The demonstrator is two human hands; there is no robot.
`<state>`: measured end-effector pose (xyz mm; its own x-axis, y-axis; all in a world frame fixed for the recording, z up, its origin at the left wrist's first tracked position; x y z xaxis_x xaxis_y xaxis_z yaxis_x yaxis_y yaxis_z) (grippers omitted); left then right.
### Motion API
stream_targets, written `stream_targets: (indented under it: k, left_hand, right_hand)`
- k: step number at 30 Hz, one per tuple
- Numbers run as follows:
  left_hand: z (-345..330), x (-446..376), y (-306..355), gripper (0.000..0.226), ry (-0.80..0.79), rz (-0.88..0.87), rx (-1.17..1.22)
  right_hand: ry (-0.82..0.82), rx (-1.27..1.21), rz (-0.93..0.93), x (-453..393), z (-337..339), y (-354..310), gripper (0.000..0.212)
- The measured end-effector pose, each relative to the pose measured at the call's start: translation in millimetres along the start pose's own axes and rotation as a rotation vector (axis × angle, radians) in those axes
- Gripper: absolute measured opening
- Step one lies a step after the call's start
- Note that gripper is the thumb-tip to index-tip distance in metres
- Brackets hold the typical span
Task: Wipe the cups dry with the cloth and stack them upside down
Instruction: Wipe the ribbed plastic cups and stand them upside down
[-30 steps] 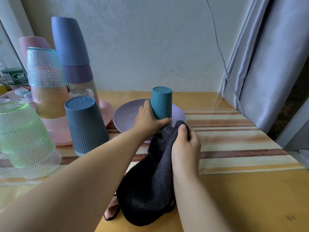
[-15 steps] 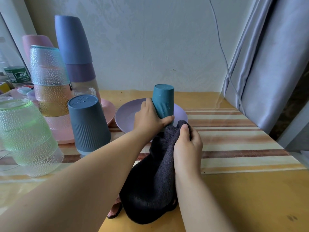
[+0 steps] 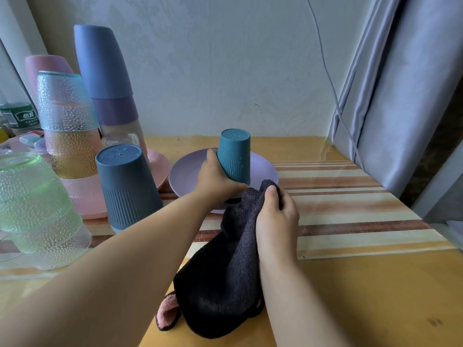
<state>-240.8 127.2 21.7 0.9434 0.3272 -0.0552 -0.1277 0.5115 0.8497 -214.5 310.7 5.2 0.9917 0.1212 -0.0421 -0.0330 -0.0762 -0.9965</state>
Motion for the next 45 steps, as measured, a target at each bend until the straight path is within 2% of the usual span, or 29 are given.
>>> stream_targets:
  k: [11, 17, 19, 21, 24, 26, 28, 30, 33, 38, 42, 45]
  left_hand:
    - [0.8, 5.0, 4.6, 0.074, 0.02, 0.016, -0.168]
    - [0.9, 7.7, 8.3, 0.071, 0.021, 0.012, -0.185]
    - [2.0, 8.5, 10.0, 0.072, 0.013, -0.017, -0.107]
    - [5.7, 10.6, 12.5, 0.077, -0.001, -0.07, 0.051]
    - [8.0, 12.2, 15.4, 0.089, -0.067, -0.123, 0.285]
    - [4.6, 14.8, 17.9, 0.088, -0.126, -0.134, 0.347]
    - [-2.4, 19.7, 21.2, 0.09, -0.186, -0.146, 0.373]
    - [-9.8, 25.4, 21.5, 0.091, -0.226, -0.149, 0.397]
    - [-13.2, 30.0, 17.0, 0.091, -0.239, -0.131, 0.425]
    - [-11.0, 34.6, 16.3, 0.089, -0.187, -0.112, 0.404]
    - [-7.1, 39.9, 19.8, 0.071, 0.0, -0.108, 0.341]
    - [-6.4, 40.8, 26.4, 0.064, 0.027, -0.116, 0.359]
  right_hand:
    - [-0.005, 0.006, 0.002, 0.8, 1.1, -1.2, 0.026]
    - [-0.01, 0.026, -0.002, 0.8, 1.5, -1.3, 0.027]
    - [-0.033, 0.068, 0.004, -0.2, 1.4, -2.2, 0.029]
    - [-0.103, 0.162, -0.021, -2.0, -2.5, 0.3, 0.04]
    - [-0.168, 0.438, -0.067, -1.8, -7.9, 3.4, 0.063]
    - [-0.147, 0.644, -0.004, -1.8, -8.3, -2.0, 0.08]
    - [-0.166, 0.639, 0.052, -3.4, -10.7, -5.2, 0.086]
    - [-0.232, 0.516, 0.047, -5.6, -14.6, -3.3, 0.081]
    - [-0.269, 0.499, 0.039, -9.0, -16.8, -1.0, 0.075]
    - [-0.194, 0.539, 0.164, -14.8, -17.9, -4.9, 0.066]
    - [-0.132, 0.581, 0.205, -13.6, -17.5, -6.4, 0.065]
    - [-0.106, 0.562, 0.223, -12.8, -15.7, -7.6, 0.067]
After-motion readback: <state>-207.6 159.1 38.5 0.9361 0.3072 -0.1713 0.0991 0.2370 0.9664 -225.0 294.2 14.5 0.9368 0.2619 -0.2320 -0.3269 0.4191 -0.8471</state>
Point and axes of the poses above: each hand's wrist, its own x-axis away from the middle knuckle, its own z-axis out of the back of the hand, y = z × x, the point moved 9 cm from there along -x, towards the middle knuckle, and after that the axes turned 14 degrees about -y, right-handed, at the moved point
